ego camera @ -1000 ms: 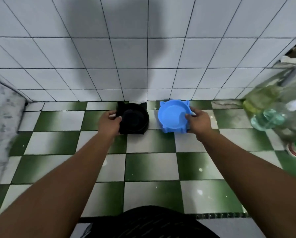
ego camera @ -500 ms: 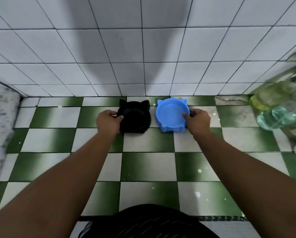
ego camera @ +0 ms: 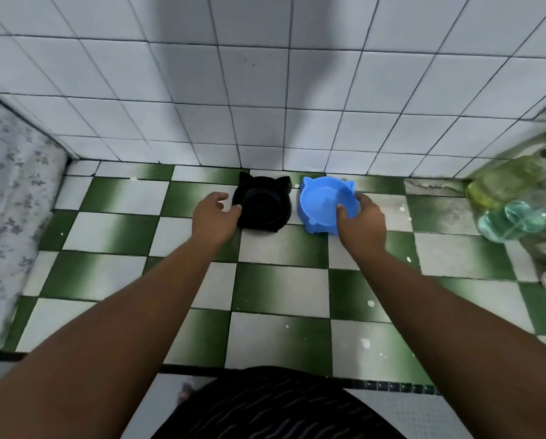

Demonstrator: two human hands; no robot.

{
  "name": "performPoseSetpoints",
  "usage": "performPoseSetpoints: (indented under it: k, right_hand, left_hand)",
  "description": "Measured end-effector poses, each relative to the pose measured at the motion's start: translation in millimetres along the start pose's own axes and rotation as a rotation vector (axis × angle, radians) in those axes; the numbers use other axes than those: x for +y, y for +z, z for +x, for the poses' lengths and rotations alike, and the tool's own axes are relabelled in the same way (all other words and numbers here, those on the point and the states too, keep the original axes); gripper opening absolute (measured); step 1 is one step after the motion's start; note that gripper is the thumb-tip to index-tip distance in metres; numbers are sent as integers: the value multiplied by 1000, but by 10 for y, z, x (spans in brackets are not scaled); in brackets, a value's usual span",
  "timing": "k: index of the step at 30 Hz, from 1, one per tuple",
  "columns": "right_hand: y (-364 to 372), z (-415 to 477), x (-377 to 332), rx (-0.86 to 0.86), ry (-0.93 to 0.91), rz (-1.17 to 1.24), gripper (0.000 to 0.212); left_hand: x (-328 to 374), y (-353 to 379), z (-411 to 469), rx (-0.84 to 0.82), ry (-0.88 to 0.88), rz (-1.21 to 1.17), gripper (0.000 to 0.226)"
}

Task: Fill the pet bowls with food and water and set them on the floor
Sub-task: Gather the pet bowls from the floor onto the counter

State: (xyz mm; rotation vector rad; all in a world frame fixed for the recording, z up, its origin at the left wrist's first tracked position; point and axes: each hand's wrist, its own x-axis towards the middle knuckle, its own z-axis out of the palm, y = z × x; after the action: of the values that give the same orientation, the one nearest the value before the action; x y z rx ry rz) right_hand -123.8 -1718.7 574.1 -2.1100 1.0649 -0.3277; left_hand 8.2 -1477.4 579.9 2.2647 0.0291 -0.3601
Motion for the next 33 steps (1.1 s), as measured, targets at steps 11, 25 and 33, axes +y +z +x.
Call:
performPoseSetpoints:
  k: [11,25,33]
  right_hand:
    - [873,-1469,-1165,-361,-476,-31,53]
    - [2365,-5232,-2447,-839,-889,45,48]
    - [3421,-6676,-3251,-1047,-1040,24,48]
  left_hand:
    - [-1042,-1399,-994,107,76,-66,45]
    - [-3865,-3935,-3193,560,-168,-345,22]
    - [-5251,-5044,-3858,857,-348,-388,19]
